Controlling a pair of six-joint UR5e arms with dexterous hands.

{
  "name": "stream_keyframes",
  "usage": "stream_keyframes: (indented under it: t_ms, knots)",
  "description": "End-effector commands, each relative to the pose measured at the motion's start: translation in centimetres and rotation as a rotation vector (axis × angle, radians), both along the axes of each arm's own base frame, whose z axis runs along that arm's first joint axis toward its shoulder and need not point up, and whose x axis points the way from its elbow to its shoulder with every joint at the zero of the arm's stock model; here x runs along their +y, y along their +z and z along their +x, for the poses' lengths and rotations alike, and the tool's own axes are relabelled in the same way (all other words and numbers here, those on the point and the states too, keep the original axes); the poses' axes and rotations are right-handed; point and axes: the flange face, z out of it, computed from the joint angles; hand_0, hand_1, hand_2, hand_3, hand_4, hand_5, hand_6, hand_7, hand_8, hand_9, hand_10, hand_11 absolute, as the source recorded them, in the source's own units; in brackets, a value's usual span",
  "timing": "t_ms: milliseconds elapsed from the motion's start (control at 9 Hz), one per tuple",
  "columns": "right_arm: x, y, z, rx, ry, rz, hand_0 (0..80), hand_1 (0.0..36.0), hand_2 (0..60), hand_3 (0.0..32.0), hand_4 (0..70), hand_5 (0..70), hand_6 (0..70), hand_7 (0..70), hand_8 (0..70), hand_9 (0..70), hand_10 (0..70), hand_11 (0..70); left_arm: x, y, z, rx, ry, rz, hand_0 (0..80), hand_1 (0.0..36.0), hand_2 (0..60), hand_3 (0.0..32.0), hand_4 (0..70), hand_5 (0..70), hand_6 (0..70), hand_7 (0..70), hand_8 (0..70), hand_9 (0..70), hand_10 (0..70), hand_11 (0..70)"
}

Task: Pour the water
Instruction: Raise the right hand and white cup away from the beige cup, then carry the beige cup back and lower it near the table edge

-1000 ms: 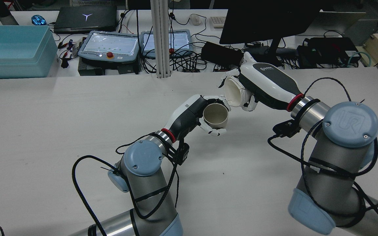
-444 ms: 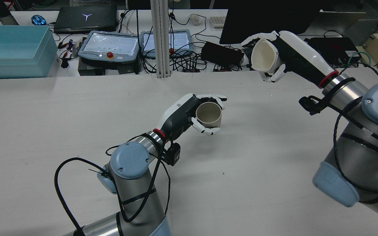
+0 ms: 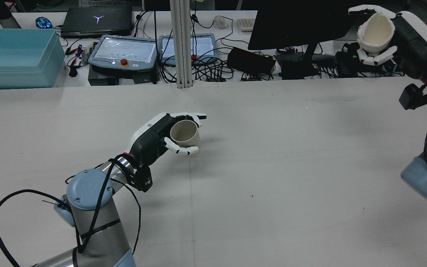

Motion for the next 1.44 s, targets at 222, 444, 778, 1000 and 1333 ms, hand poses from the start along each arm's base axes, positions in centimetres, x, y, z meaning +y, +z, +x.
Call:
stream_keyframes:
  t_ms: [222, 444, 778, 1000, 1333]
  knots:
    - [1.1, 15.6, 13.1, -0.183, 0.018, 0.032, 80.0, 36.0, 60.0, 0.0, 9.5, 26.0, 63.6, 64.0, 56.4, 70.0, 15.5, 26.4, -6.9, 8.1, -16.0, -0.026, -0.085, -0.01, 80.0, 36.0, 60.0, 0.0, 70.0, 70.0, 22.8, 21.0, 13.5, 9.2, 11.1, 19.5]
    - [3.1, 22.7, 13.8, -0.199, 0.025, -0.005, 80.0, 36.0, 60.0, 0.0, 10.5, 26.8, 65.6, 65.6, 59.4, 70.0, 16.5, 27.8, -9.5, 8.4, -20.3, -0.03, -0.118, 0.012, 80.0, 36.0, 60.0, 0.0, 70.0, 70.0, 23.1, 21.4, 13.6, 9.3, 11.2, 19.6]
    - [5.5, 37.1, 13.7, -0.221, 0.022, -0.027, 80.0, 36.0, 60.0, 0.0, 9.2, 28.2, 67.6, 67.1, 65.9, 70.0, 22.7, 36.8, -10.2, 16.0, -23.8, -0.07, -0.153, -0.005, 80.0, 36.0, 60.0, 0.0, 70.0, 70.0, 23.8, 21.6, 14.1, 9.7, 11.6, 20.0]
    - [5.0, 43.2, 13.6, -0.226, 0.025, -0.064, 80.0, 36.0, 60.0, 0.0, 18.8, 29.4, 70.0, 70.0, 70.0, 70.0, 26.1, 41.3, -8.0, 23.5, -25.0, -0.109, -0.152, -0.022, 80.0, 36.0, 60.0, 0.0, 70.0, 70.0, 24.1, 21.8, 14.2, 10.0, 11.7, 20.2]
    - [3.3, 48.2, 13.1, -0.226, 0.026, -0.086, 74.4, 36.0, 60.0, 0.0, 16.9, 30.4, 70.0, 70.0, 70.0, 70.0, 34.0, 51.1, -4.9, 33.9, -27.6, -0.148, -0.156, -0.043, 80.0, 36.0, 60.0, 0.0, 70.0, 70.0, 23.9, 21.5, 14.4, 10.0, 12.0, 20.6]
